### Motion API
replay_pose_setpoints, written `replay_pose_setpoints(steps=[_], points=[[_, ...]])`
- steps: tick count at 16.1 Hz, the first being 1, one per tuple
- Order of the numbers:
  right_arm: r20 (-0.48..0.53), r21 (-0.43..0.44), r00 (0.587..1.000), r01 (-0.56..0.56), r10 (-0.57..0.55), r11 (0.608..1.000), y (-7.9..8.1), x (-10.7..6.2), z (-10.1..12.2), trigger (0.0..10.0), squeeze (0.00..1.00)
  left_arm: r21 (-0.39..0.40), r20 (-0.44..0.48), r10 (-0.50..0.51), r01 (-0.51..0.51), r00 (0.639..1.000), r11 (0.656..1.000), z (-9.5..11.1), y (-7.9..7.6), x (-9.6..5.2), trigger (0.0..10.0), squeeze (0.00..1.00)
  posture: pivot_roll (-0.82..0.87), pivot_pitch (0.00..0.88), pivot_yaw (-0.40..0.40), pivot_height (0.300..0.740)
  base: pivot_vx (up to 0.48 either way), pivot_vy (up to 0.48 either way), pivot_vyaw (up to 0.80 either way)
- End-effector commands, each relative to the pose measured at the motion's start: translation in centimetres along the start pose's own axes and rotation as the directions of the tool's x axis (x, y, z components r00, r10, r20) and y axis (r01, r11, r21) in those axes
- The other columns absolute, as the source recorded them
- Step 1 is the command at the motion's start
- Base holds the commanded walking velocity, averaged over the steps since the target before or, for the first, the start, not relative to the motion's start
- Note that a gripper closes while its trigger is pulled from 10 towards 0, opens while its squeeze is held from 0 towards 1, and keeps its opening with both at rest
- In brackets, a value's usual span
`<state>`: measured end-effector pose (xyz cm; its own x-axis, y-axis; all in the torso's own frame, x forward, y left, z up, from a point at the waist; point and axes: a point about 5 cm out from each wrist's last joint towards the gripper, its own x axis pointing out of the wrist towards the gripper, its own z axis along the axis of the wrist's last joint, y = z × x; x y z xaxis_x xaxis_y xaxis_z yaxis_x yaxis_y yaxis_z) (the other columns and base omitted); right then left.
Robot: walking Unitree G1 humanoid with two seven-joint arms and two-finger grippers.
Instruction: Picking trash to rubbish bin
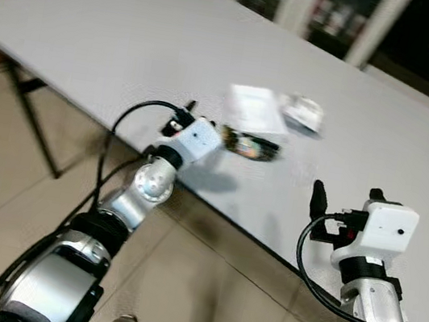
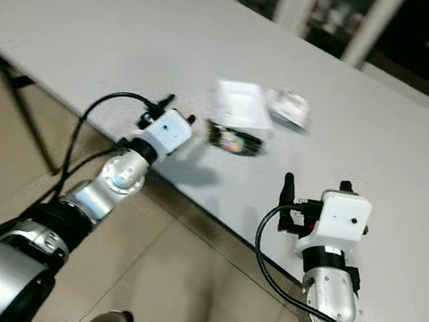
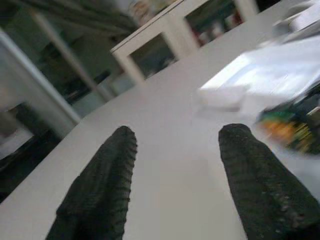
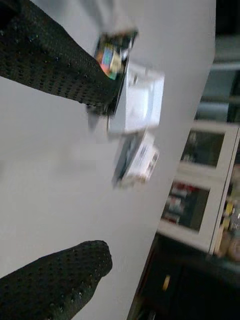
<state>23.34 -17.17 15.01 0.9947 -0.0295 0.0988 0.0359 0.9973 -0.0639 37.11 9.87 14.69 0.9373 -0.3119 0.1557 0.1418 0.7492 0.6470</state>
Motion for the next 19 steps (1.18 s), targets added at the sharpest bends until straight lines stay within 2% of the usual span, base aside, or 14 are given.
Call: replay_pose_setpoints(steps=[1,2,3,5,10,12,16,19], points=[[0.004,-0.016,1.000,0.009,-0.009,1.000,-0.3,-0.2,0.1,10.0,0.00,0.027,0.012,-0.002,0.001,1.000,1.000,0.6,-0.2,0.5,10.0,1.00,0.13,0.093,-0.103,0.740,0.000,0.000,0.80],[0.006,-0.006,1.000,0.016,-0.016,1.000,-0.4,-0.2,0.1,10.0,0.00,0.040,0.006,-0.001,0.001,1.000,0.999,0.6,-0.3,0.5,10.0,0.53,0.13,0.093,-0.103,0.740,0.000,0.000,0.00],[0.006,-0.005,1.000,0.019,-0.019,1.000,-0.5,-0.2,0.1,10.0,0.00,0.029,0.004,-0.020,0.019,1.000,0.999,0.7,-0.5,0.5,10.0,0.00,0.13,0.093,-0.103,0.740,0.000,0.000,0.00],[0.003,-0.002,1.000,0.016,-0.016,1.000,-0.4,-0.2,0.1,10.0,0.00,0.018,0.004,-0.029,0.029,1.000,0.999,0.7,-0.7,0.5,10.0,0.00,0.13,0.092,-0.103,0.740,0.000,0.000,0.00],[-0.007,0.007,1.000,0.005,-0.004,1.000,-0.2,-0.3,0.1,10.0,0.00,-0.103,-0.032,-0.111,0.107,0.993,0.989,0.5,-1.6,0.5,10.0,0.00,0.12,0.100,-0.106,0.740,0.000,0.000,0.00],[-0.006,0.012,1.000,0.003,-0.003,1.000,-0.1,-0.5,0.2,10.0,0.00,-0.132,-0.047,-0.266,0.258,0.963,0.957,0.7,-3.0,0.5,10.0,0.00,0.12,0.112,-0.109,0.740,0.000,0.000,0.00],[-0.015,-0.006,0.999,-0.032,0.032,0.999,0.6,-1.0,0.3,10.0,0.00,-0.092,-0.044,-0.243,0.239,0.969,0.967,1.8,-1.5,2.0,10.0,0.00,0.11,0.147,-0.110,0.740,0.000,0.000,0.60],[-0.031,0.002,0.999,-0.021,0.021,1.000,0.4,-1.4,0.1,10.0,0.00,-0.098,-0.028,-0.247,0.243,0.969,0.965,2.7,-1.4,2.6,10.0,0.00,0.10,0.158,-0.112,0.740,0.000,0.000,0.80]])
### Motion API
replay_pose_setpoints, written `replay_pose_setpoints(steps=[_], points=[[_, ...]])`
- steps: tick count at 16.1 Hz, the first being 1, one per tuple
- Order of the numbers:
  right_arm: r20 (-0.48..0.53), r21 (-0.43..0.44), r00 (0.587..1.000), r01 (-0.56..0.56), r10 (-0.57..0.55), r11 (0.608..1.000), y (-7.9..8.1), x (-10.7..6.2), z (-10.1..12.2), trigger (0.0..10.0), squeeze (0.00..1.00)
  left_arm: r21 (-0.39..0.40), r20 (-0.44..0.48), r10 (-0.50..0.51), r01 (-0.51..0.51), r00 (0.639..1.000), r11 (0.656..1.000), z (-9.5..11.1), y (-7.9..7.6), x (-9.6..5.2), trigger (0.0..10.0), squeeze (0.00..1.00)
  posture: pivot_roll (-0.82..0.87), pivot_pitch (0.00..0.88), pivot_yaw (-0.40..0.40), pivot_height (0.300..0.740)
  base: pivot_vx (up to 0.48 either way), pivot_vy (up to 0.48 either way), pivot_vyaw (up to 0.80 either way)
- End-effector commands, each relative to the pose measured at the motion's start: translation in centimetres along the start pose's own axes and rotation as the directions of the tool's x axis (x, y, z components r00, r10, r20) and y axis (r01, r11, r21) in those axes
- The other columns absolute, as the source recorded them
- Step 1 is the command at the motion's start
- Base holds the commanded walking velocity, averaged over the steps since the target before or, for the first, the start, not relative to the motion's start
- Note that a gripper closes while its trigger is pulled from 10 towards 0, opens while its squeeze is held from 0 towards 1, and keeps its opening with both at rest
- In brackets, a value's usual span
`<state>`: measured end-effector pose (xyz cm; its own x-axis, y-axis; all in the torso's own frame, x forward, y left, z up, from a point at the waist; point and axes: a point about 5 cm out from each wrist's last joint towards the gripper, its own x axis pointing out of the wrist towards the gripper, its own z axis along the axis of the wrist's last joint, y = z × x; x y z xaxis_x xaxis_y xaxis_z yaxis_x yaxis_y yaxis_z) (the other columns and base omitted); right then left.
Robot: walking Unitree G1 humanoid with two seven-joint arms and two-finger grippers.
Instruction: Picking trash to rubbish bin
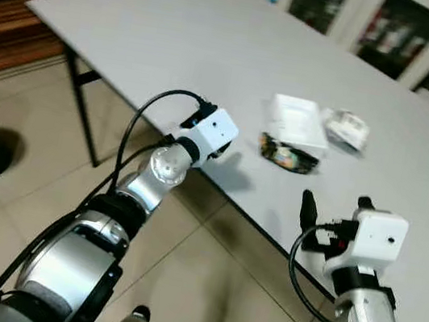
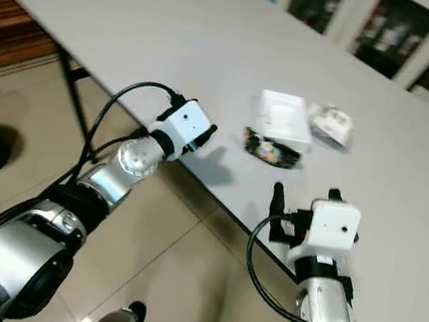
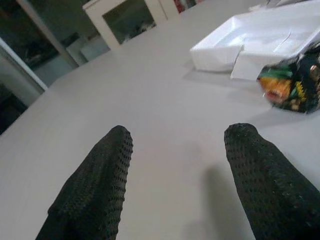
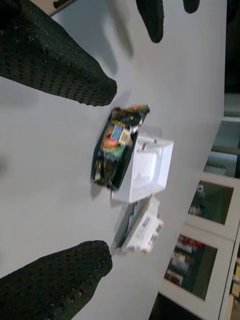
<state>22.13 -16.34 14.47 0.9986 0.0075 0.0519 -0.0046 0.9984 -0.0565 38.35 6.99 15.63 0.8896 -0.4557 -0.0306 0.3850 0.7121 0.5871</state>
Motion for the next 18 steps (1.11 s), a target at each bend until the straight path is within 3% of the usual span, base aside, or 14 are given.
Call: replay_pose_setpoints(steps=[1,5,11,18], points=[[0.010,-0.002,1.000,0.028,-0.028,1.000,-0.5,-0.2,0.5,10.0,0.00,-0.008,0.013,-0.015,0.015,1.000,1.000,0.8,-0.1,0.4,10.0,0.00,0.10,0.159,-0.113,0.740,0.000,0.000,0.40],[0.010,-0.004,0.999,0.044,-0.044,0.999,-0.9,-0.2,0.6,10.0,0.00,-0.068,0.010,-0.058,0.059,0.998,0.996,0.6,-0.9,0.4,10.0,0.00,0.09,0.160,-0.117,0.740,0.000,0.000,0.00],[0.015,-0.007,0.999,0.046,-0.046,0.999,-1.0,-0.1,0.8,10.0,0.00,-0.079,0.008,-0.068,0.069,0.998,0.994,0.5,-1.1,0.4,10.0,0.00,0.09,0.157,-0.117,0.740,0.412,0.000,0.00],[0.016,-0.014,0.999,0.038,-0.038,0.999,-0.8,0.0,0.8,10.0,0.00,-0.099,0.008,-0.067,0.068,0.998,0.993,0.2,-1.5,0.1,10.0,0.00,0.09,0.156,-0.116,0.740,0.000,0.000,0.00]])
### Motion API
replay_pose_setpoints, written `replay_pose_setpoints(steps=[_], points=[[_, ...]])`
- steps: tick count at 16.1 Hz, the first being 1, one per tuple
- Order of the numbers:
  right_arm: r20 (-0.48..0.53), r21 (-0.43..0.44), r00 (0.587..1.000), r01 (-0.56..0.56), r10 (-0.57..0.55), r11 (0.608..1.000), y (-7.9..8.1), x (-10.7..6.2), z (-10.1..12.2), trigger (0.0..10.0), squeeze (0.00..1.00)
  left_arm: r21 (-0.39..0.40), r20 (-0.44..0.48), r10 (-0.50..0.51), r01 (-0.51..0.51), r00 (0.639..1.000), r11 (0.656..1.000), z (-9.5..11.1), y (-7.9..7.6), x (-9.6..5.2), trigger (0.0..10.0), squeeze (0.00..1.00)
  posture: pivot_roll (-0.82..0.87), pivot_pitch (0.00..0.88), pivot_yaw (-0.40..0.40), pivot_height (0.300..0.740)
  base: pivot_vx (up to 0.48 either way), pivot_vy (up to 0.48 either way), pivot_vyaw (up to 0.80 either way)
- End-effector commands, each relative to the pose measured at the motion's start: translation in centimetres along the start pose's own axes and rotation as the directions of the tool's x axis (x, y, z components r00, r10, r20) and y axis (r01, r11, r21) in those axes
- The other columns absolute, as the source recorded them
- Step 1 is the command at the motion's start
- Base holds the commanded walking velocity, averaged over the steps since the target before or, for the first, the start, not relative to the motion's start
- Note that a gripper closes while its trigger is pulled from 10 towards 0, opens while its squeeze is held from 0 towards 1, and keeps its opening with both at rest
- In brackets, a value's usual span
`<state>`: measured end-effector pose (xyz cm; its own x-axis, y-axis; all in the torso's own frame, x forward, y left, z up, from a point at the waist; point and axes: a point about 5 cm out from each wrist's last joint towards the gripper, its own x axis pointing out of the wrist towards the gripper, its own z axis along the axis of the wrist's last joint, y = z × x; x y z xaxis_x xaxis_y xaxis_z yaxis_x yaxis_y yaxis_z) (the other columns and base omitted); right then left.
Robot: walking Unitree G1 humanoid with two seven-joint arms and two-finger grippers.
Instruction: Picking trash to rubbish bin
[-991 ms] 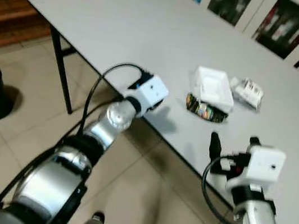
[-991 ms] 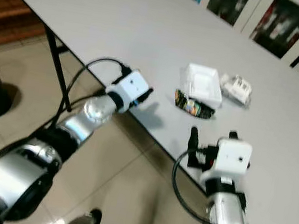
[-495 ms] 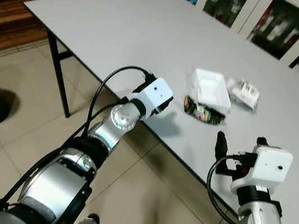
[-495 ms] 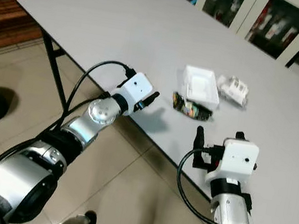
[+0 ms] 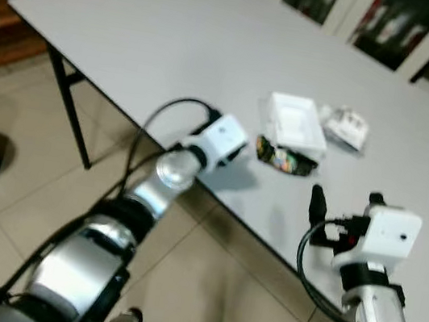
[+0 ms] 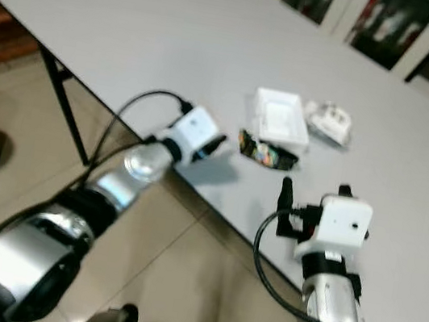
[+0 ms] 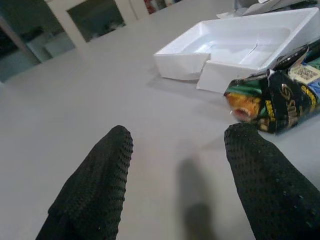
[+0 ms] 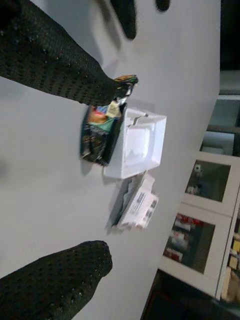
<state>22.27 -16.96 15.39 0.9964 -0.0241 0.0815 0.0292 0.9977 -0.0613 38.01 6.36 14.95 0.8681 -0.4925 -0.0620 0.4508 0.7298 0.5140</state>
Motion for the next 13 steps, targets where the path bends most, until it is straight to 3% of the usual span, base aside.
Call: replay_pose_setpoints(steps=[1,3,12,13], points=[[-0.011,-0.008,1.000,0.003,-0.004,1.000,-0.17,-0.12,-0.03,10.0,0.00,-0.020,0.008,-0.012,0.012,1.000,1.000,0.27,-0.46,0.16,10.0,0.00,0.09,0.156,-0.116,0.740,0.000,0.000,0.00],[-0.009,-0.011,1.000,0.003,-0.004,1.000,-0.24,-0.08,-0.04,10.0,0.00,-0.026,0.005,-0.008,0.008,1.000,1.000,0.30,-0.33,0.19,10.0,0.00,0.10,0.148,-0.118,0.740,0.000,0.000,0.00],[-0.003,-0.016,1.000,0.003,-0.003,1.000,-0.08,0.11,-0.06,10.0,0.00,-0.031,0.003,0.008,-0.008,1.000,0.999,0.47,0.11,0.30,10.0,0.00,0.10,0.134,-0.110,0.740,0.000,-0.477,0.00],[-0.004,-0.016,1.000,0.002,-0.002,1.000,-0.06,0.14,-0.10,10.0,0.00,-0.031,-0.005,0.016,-0.016,1.000,0.999,0.40,0.20,0.31,10.0,0.00,0.10,0.134,-0.110,0.740,0.000,0.000,0.00]])
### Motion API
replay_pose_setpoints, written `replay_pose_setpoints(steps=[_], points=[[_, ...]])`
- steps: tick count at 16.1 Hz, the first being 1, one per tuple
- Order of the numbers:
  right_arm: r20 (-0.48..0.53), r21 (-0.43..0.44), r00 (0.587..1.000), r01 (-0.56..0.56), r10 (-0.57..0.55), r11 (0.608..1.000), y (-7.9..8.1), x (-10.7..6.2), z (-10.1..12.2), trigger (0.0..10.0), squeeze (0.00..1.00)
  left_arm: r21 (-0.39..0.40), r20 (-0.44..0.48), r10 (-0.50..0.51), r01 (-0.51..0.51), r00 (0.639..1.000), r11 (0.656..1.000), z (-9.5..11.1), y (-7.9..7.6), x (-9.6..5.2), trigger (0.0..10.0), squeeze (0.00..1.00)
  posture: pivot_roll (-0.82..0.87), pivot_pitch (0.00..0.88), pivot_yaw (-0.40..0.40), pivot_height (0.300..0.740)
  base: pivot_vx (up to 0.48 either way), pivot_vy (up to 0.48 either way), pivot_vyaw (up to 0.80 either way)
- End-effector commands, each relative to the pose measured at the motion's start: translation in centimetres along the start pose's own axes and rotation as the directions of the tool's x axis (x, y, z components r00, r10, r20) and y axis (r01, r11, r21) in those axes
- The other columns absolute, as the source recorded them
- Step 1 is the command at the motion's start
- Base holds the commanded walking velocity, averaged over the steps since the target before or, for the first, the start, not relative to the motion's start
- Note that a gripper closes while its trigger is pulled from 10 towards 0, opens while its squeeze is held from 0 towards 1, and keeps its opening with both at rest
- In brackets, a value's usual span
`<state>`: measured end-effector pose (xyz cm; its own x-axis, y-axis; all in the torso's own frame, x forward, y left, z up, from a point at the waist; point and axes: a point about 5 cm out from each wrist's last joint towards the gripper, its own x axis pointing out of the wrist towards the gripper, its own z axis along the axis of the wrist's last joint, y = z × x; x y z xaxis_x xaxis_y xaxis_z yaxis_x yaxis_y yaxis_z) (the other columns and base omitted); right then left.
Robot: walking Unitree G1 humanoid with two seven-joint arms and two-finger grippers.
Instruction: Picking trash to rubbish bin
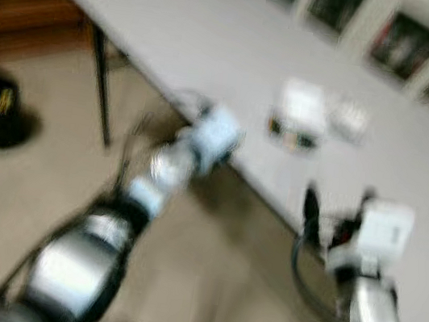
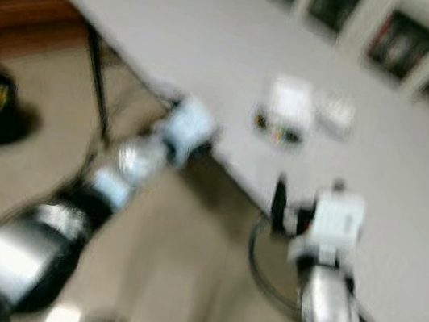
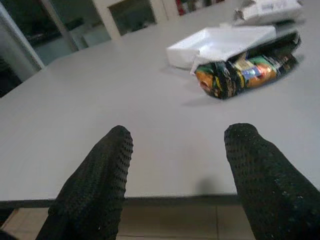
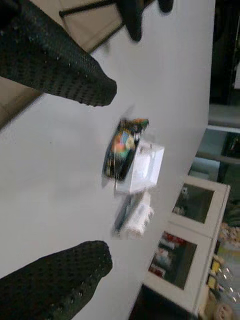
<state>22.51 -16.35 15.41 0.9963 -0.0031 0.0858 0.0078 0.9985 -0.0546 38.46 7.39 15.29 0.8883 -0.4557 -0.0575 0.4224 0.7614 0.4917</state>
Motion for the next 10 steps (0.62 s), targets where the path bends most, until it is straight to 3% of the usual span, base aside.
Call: replay_pose_setpoints(steps=[1,6,10], points=[[-0.009,-0.024,1.000,0.021,-0.021,0.999,-0.64,-0.08,-0.15,10.0,0.00,-0.006,0.012,-0.024,0.024,1.000,1.000,0.62,-0.97,0.38,10.0,0.00,0.10,0.135,-0.112,0.740,0.000,0.000,0.00],[-0.006,-0.027,1.000,0.022,-0.022,0.999,-0.71,0.00,-0.14,10.0,0.00,-0.011,0.034,0.006,-0.005,0.999,1.000,0.80,-0.78,0.32,10.0,0.00,0.11,0.130,-0.111,0.740,0.000,0.000,0.00],[0.000,-0.028,1.000,0.022,-0.022,0.999,-0.62,0.03,-0.11,10.0,0.00,-0.084,0.054,0.030,-0.025,0.998,0.996,1.01,-0.32,0.25,10.0,0.00,0.11,0.127,-0.109,0.740,0.000,0.000,0.00]])
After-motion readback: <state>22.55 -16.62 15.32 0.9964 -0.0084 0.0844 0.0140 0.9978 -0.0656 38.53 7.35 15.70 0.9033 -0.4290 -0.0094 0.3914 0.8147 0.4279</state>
